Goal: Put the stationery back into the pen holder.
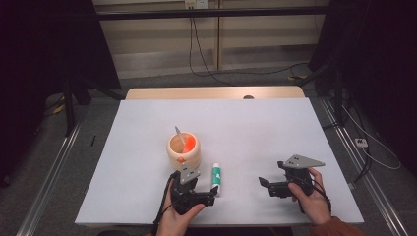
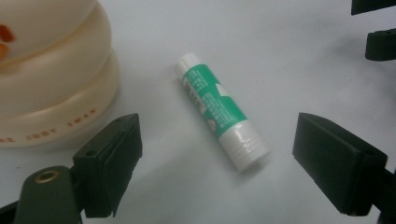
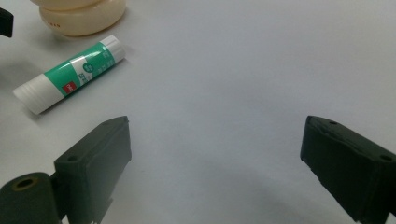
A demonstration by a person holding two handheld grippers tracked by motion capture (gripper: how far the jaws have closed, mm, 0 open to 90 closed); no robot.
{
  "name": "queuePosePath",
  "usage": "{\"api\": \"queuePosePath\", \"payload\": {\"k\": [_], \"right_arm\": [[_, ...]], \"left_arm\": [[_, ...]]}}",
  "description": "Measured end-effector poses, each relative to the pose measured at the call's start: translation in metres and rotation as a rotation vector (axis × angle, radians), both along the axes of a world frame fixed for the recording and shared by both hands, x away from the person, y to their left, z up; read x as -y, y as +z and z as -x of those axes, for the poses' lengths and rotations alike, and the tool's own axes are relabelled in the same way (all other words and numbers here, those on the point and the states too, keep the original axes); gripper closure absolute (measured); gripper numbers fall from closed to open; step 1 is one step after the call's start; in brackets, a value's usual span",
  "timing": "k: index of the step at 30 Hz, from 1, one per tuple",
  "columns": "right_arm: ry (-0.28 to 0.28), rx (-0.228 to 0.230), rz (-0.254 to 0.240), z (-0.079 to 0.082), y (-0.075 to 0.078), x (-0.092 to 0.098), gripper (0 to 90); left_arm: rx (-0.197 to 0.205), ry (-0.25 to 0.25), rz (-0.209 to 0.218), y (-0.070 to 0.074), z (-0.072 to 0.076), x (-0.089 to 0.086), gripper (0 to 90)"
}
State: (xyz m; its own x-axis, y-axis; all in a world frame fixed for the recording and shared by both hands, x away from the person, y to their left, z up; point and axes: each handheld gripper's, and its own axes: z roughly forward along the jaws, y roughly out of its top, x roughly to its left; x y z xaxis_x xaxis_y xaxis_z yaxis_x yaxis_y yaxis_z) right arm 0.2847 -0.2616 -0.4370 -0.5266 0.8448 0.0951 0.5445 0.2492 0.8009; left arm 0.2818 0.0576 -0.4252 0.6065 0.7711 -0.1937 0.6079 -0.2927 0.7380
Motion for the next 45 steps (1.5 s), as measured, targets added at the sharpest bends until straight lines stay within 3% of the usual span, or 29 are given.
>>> {"api": "queuePosePath", "payload": {"k": [6,9,13,18,20,25,27,31,36,40,43,45], "right_arm": [[0.002,-0.003,-0.002,0.000,0.000,0.001,8.5],[0.006,-0.003,0.002,0.000,0.000,0.001,8.5],[0.005,-0.007,0.001,0.000,-0.001,0.001,8.5],[0.006,-0.006,0.001,0.000,0.000,0.001,8.5],[0.006,-0.007,0.002,0.000,-0.001,0.001,8.5],[0.007,-0.009,0.003,0.000,-0.001,0.001,8.5],[0.008,-0.009,0.003,0.000,-0.001,0.001,8.5],[0.005,-0.012,0.002,0.000,-0.001,0.001,8.6],[0.006,-0.012,0.002,-0.001,-0.002,0.000,8.6],[0.005,-0.011,0.003,0.000,-0.001,0.001,8.7],[0.005,-0.011,0.003,0.000,-0.002,0.001,8.6],[0.007,-0.015,0.002,-0.001,-0.002,0.001,8.6]], "left_arm": [[0.000,-0.004,-0.047,0.000,-0.002,0.017,15.6],[-0.025,0.000,-0.069,-0.001,-0.005,0.023,17.8],[-0.020,0.032,-0.108,-0.001,-0.010,0.027,22.4],[-0.069,0.084,-0.106,-0.002,-0.017,0.029,25.8],[-0.061,0.090,-0.123,-0.004,-0.017,0.033,26.1],[-0.061,0.068,-0.157,-0.008,-0.018,0.040,32.0],[-0.065,0.081,-0.165,-0.010,-0.020,0.041,35.0],[-0.086,0.097,-0.161,-0.014,-0.023,0.042,37.7],[-0.107,0.068,-0.167,-0.016,-0.024,0.047,43.5],[-0.079,0.051,-0.197,-0.017,-0.022,0.048,44.9],[-0.078,0.055,-0.189,-0.017,-0.022,0.047,50.9],[-0.062,0.035,-0.207,-0.018,-0.022,0.047,54.5]]}}
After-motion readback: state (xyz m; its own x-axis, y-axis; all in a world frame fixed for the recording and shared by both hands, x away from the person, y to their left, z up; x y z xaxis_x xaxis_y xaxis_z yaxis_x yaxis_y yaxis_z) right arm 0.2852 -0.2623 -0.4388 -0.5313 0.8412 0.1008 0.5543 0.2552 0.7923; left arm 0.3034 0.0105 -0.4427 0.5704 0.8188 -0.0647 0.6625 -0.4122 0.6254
